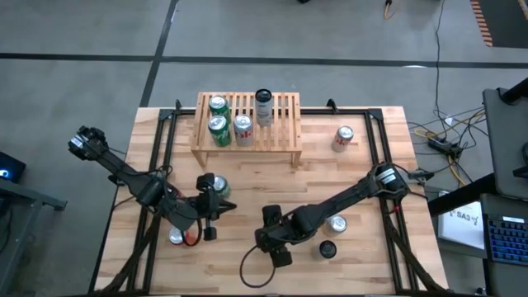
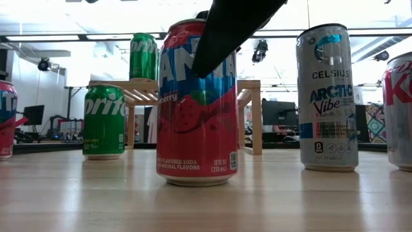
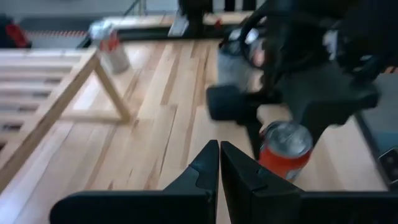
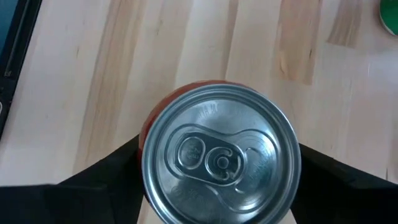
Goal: Place canned beverage on shelf
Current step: Put the right orange soda can on the shelf
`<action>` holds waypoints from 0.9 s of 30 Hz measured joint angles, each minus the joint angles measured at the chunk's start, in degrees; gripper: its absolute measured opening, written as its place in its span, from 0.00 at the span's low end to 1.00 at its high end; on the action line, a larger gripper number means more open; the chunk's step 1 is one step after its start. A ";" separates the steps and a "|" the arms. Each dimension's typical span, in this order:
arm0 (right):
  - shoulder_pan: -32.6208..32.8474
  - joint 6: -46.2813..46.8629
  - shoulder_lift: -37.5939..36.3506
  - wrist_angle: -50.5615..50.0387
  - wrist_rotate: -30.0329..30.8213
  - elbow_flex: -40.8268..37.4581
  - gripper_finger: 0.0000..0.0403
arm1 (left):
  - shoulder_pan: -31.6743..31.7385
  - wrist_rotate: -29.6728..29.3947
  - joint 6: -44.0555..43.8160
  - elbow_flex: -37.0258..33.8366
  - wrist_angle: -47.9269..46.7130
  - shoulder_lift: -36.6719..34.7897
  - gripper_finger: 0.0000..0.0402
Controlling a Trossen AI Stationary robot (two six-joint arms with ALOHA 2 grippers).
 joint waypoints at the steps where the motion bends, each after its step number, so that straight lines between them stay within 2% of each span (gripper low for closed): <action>1: -0.07 0.05 -0.25 -0.19 -0.02 0.00 0.71 | -0.08 0.24 1.55 0.00 1.49 -0.02 0.00; 7: -1.78 1.51 -3.91 -0.28 -2.40 -0.07 0.71 | -0.37 0.24 12.47 0.00 4.91 -0.81 0.00; 18: -7.20 3.02 -11.32 -1.75 -3.43 -0.04 0.71 | -0.39 -1.24 24.30 0.00 11.35 -4.64 0.00; 23: -9.64 2.53 -13.93 -2.17 -3.45 0.07 0.71 | -0.39 -1.22 26.91 -0.12 12.51 -5.81 0.00; 27: -11.14 -0.55 -13.95 -5.76 -3.26 5.25 0.71 | -0.39 -1.44 27.82 -0.20 12.56 -5.97 0.00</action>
